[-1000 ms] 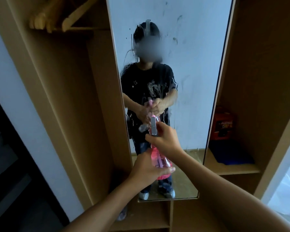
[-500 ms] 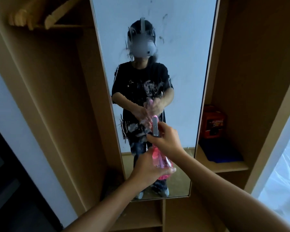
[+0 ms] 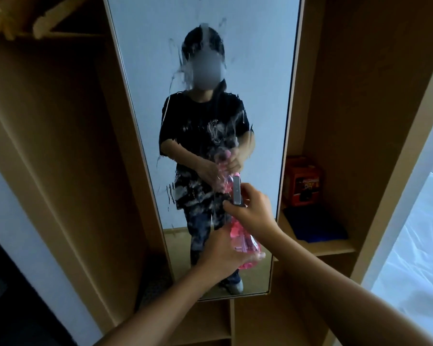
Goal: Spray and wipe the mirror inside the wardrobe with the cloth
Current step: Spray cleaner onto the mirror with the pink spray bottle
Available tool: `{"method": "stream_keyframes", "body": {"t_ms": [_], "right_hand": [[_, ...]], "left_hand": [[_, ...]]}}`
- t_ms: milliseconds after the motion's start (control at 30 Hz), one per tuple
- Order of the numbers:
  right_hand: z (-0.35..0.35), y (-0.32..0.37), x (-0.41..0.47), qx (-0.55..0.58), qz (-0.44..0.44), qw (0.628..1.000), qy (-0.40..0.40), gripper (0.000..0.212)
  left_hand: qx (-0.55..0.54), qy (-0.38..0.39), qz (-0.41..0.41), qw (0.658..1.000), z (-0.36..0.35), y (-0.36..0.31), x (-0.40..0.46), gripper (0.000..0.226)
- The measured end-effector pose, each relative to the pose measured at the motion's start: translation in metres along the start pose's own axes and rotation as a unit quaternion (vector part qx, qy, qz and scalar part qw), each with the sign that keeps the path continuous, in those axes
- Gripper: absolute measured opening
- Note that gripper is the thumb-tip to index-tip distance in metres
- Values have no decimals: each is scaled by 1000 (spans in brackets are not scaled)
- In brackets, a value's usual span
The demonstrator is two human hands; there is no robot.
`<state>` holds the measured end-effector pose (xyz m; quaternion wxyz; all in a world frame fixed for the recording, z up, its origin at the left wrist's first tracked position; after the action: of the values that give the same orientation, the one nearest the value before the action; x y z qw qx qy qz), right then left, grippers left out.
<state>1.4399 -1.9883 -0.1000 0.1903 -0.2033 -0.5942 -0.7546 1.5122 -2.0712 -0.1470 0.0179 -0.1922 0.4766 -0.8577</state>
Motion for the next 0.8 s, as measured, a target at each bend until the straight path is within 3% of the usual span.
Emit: {"method": "stream_keyframes", "body": {"t_ms": [800], "right_hand": [[68,-42,9,-26,-47,996,-68,24]], "left_hand": [[7,36,-1,999,-70,-21,12,46]]}}
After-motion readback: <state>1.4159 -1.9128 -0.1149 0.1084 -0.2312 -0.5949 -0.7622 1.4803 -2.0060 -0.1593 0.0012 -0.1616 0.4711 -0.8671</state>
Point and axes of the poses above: each hand's wrist, its own x-axis towards the middle knuckle, its own z-axis out of the back of the hand, y = z × x, the point moved 3 cm from there along x, towards the middle knuckle, and after that the axes turned 14 degrees about -y, right-handed, at the moved point
